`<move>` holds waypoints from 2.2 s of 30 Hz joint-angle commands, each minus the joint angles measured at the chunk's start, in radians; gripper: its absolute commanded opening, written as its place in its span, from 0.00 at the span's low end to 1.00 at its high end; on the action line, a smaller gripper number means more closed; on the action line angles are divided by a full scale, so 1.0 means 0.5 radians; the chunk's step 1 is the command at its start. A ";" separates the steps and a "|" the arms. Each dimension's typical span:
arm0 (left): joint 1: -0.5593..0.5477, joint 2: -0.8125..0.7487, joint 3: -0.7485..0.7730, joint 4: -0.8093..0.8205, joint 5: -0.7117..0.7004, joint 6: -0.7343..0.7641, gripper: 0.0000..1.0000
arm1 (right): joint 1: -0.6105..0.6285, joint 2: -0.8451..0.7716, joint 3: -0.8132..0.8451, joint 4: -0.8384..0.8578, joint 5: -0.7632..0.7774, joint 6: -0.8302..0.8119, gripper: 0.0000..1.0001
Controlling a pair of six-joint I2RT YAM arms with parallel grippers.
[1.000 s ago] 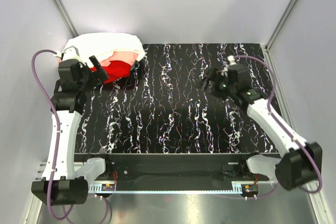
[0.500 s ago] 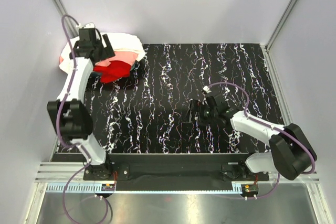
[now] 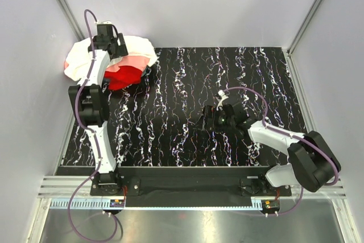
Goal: Fold and stack the t-shirts
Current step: Grab the tshirt from the pile
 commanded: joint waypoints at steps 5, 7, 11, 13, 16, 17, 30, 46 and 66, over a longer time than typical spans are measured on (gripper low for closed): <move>0.002 0.107 0.311 0.026 -0.175 0.117 0.83 | 0.011 0.045 0.052 0.121 -0.064 -0.020 1.00; 0.002 0.156 0.341 0.023 -0.162 0.123 0.79 | 0.011 0.058 0.058 0.124 -0.064 -0.017 1.00; 0.006 0.206 0.394 0.017 -0.138 0.129 0.65 | 0.011 0.073 0.074 0.117 -0.067 -0.014 1.00; 0.006 0.221 0.397 0.020 -0.104 0.132 0.62 | 0.011 0.082 0.080 0.114 -0.061 -0.011 1.00; 0.006 0.212 0.385 -0.002 -0.043 0.108 0.75 | 0.011 0.094 0.086 0.114 -0.064 -0.011 1.00; 0.003 0.178 0.372 -0.023 -0.027 0.087 0.82 | 0.011 0.098 0.086 0.114 -0.064 -0.011 1.00; -0.025 -0.077 0.062 0.161 -0.095 0.065 0.92 | 0.011 0.131 0.104 0.108 -0.074 -0.017 1.00; -0.022 0.202 0.225 0.078 -0.122 0.059 0.74 | 0.011 0.156 0.113 0.120 -0.089 -0.014 1.00; -0.093 -0.211 0.731 -0.045 -0.153 -0.073 0.00 | 0.014 0.183 0.120 0.127 -0.095 -0.014 1.00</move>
